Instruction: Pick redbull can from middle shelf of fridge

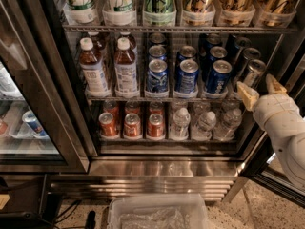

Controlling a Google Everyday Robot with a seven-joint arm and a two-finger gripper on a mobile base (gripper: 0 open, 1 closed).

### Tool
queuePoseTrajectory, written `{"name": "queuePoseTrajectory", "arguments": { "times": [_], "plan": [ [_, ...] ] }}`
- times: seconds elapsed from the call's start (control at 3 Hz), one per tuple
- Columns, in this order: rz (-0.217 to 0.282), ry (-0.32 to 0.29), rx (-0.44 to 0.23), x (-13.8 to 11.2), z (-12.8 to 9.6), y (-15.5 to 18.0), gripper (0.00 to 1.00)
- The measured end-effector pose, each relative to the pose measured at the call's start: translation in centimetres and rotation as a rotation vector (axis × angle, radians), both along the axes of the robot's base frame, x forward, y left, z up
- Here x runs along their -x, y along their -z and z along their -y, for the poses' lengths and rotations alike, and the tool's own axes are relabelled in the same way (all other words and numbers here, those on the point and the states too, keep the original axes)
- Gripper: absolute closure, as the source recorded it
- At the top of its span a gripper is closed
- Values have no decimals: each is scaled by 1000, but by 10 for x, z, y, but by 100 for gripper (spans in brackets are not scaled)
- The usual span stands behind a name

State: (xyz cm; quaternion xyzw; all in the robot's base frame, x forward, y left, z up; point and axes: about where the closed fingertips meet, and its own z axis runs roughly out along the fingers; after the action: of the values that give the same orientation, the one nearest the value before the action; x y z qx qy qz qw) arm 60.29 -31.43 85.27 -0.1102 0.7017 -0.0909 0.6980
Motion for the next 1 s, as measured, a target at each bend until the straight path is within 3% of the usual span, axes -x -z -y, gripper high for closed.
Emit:
{"name": "queuePoseTrajectory", "arguments": {
  "times": [0.33,1.0],
  "plan": [
    [-23,16,5,-7,2,12,34],
    [0,24,-14,-18,3,7,35]
  ]
}}
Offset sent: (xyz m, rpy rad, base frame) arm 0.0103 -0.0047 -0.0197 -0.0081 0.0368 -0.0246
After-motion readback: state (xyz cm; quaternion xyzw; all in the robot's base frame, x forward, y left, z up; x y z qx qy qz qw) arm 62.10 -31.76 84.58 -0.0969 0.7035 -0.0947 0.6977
